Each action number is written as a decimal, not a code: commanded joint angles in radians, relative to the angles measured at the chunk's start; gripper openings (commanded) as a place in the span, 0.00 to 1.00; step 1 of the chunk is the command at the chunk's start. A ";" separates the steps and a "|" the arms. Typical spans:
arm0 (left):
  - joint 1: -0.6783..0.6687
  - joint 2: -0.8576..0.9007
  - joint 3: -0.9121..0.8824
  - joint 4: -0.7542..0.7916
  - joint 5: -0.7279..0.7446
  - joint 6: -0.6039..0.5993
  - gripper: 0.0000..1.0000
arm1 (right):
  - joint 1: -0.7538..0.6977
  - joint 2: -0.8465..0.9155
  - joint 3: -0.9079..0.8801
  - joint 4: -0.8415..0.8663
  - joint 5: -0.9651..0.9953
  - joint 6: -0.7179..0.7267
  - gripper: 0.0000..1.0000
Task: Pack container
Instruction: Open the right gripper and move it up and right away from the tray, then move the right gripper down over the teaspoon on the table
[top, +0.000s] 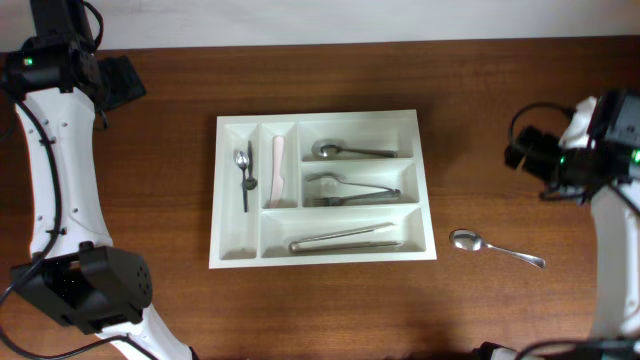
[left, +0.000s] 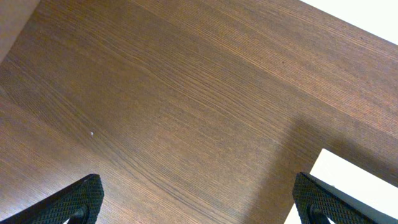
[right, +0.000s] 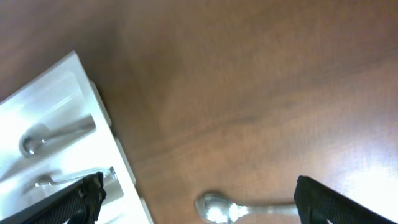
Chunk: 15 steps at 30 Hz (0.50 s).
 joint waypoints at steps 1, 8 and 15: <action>0.001 -0.005 0.008 -0.001 -0.007 -0.003 0.99 | -0.007 -0.034 -0.089 0.019 0.048 0.052 0.99; 0.001 -0.005 0.008 -0.001 -0.007 -0.003 0.99 | -0.006 -0.023 -0.108 0.208 0.123 -0.034 0.99; 0.001 -0.005 0.008 -0.001 -0.007 -0.003 0.99 | -0.007 0.080 -0.108 0.184 0.132 -0.095 0.99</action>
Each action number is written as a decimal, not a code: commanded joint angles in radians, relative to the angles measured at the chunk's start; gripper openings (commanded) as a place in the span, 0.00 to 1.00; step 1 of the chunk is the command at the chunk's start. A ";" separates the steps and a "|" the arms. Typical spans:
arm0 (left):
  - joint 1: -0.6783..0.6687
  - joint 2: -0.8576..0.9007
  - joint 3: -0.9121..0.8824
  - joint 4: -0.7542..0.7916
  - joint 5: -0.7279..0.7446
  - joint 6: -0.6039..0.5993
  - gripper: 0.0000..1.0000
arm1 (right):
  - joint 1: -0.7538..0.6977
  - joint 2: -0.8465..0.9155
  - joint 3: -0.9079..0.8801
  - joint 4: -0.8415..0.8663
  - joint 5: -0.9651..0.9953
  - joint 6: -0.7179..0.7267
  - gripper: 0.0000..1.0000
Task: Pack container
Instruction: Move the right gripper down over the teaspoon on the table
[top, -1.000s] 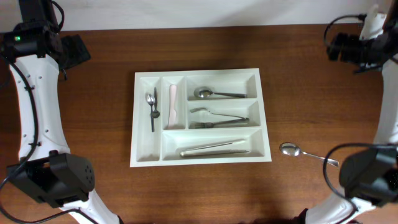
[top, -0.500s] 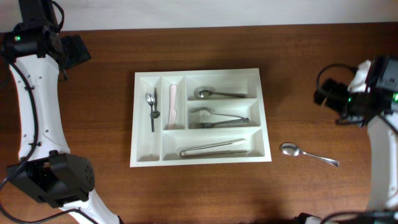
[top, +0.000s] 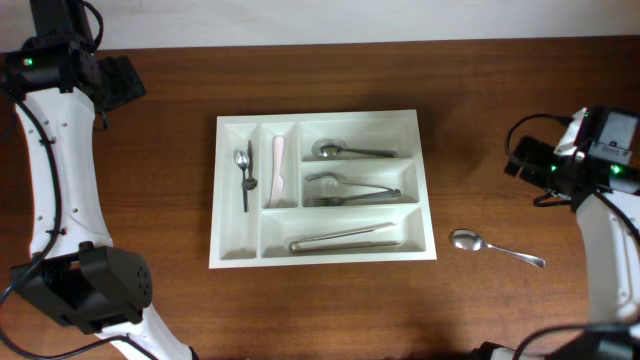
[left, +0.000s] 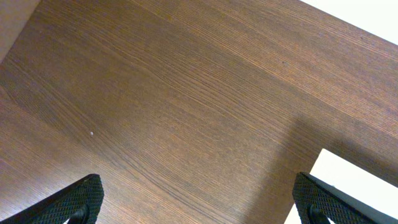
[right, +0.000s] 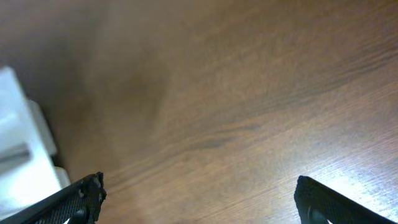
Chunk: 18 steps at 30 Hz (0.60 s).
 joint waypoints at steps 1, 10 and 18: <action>0.001 -0.005 0.008 -0.001 -0.008 -0.003 0.99 | -0.007 0.066 0.002 -0.030 -0.019 -0.010 0.99; 0.001 -0.005 0.008 -0.001 -0.008 -0.003 0.99 | -0.007 0.154 0.002 -0.186 -0.097 0.136 0.99; 0.001 -0.005 0.008 -0.001 -0.008 -0.003 0.99 | -0.006 0.155 0.002 -0.180 -0.138 0.210 0.99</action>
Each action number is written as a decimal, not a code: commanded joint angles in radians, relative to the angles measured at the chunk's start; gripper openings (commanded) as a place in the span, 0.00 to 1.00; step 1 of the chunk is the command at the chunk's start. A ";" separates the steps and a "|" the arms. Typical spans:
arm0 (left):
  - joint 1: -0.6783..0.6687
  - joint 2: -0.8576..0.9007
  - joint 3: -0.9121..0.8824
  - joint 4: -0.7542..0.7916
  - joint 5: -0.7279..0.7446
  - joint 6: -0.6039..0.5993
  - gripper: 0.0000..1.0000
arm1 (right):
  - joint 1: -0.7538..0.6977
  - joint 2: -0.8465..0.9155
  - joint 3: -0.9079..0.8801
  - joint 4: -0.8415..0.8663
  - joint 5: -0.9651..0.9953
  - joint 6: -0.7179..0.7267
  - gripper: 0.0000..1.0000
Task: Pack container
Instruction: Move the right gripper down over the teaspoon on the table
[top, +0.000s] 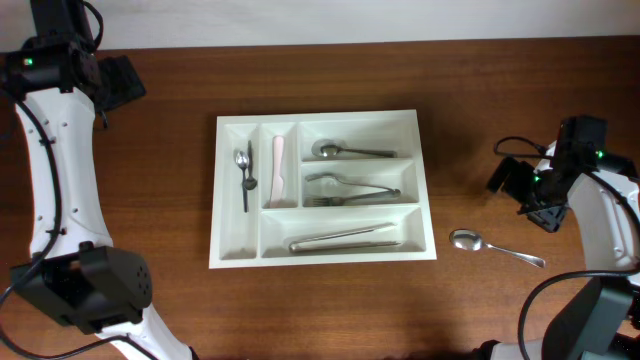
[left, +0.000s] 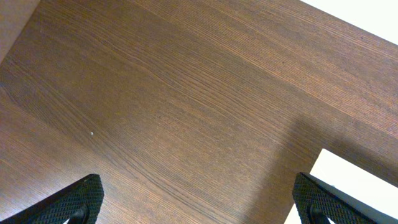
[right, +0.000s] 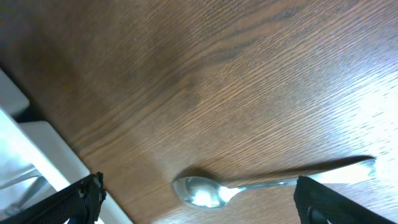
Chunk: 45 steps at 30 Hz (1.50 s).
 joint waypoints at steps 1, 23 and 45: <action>0.001 -0.005 0.008 -0.001 -0.008 -0.003 0.99 | -0.006 0.004 0.002 0.003 -0.035 0.038 0.99; 0.001 -0.005 0.008 -0.001 -0.008 -0.003 0.99 | -0.004 0.126 0.000 -0.165 0.106 0.895 0.96; 0.001 -0.005 0.008 -0.001 -0.008 -0.003 0.99 | 0.052 0.396 -0.006 -0.093 0.114 0.968 0.73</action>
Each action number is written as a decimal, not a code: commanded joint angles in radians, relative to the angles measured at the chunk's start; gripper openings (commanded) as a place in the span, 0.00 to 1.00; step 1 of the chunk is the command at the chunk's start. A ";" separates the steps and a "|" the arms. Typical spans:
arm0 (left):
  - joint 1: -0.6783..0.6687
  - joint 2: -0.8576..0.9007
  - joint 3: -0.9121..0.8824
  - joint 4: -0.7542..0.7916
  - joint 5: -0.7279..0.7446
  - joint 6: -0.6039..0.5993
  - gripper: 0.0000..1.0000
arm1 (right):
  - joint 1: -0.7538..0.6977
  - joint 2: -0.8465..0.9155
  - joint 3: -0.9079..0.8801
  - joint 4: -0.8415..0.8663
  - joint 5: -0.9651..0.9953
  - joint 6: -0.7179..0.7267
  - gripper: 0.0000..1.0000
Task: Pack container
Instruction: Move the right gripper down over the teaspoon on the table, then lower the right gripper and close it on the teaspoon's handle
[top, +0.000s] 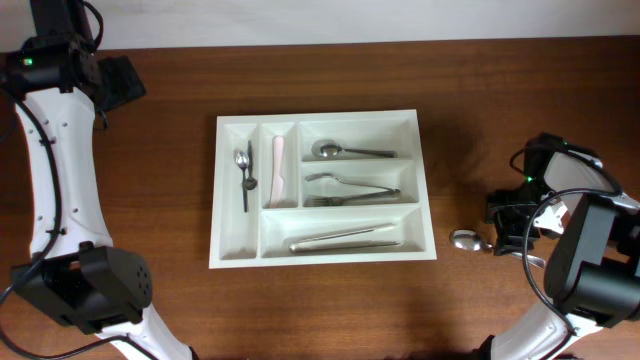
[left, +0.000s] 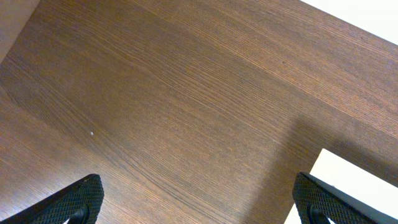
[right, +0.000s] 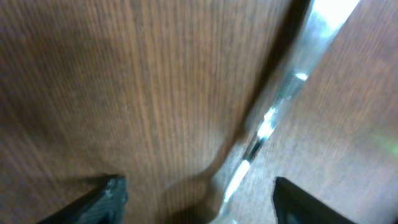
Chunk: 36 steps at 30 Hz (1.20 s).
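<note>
A white cutlery tray (top: 425, 190) lies mid-table with spoons, forks and other utensils sorted in its compartments. One loose metal spoon (top: 464, 240) rests on the wood right of the tray. Its handle (right: 273, 118) runs down the middle of the right wrist view. My right gripper (right: 202, 202) is low over that spoon, open, one fingertip (right: 109, 193) on each side of the handle. My left gripper (left: 199, 208) is open over bare wood at the far left corner, holding nothing.
The tray's white corner (left: 357, 177) shows at the right edge of the left wrist view. The right arm's body (top: 590, 250) covers most of the spoon's handle from overhead. The table's far edge meets a pale wall (top: 350, 20).
My right gripper was above and to the right of the loose spoon. It is now lower, turned and straddling the spoon's handle, still open. The left arm has not moved.
My right gripper was open near the table's right edge, level with the tray's top. At each later moment it stood closer to the loose spoon, and now it is down over the handle. The left arm and tray stayed put.
</note>
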 joint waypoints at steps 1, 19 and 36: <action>0.001 -0.005 0.008 -0.002 -0.008 -0.003 0.99 | 0.037 0.064 -0.028 0.027 0.031 0.008 0.72; 0.001 -0.005 0.008 -0.002 -0.008 -0.003 0.99 | 0.196 0.064 -0.028 0.090 0.228 -0.123 0.91; 0.001 -0.005 0.008 -0.002 -0.008 -0.003 0.99 | 0.201 0.063 -0.028 0.067 0.135 -0.157 0.92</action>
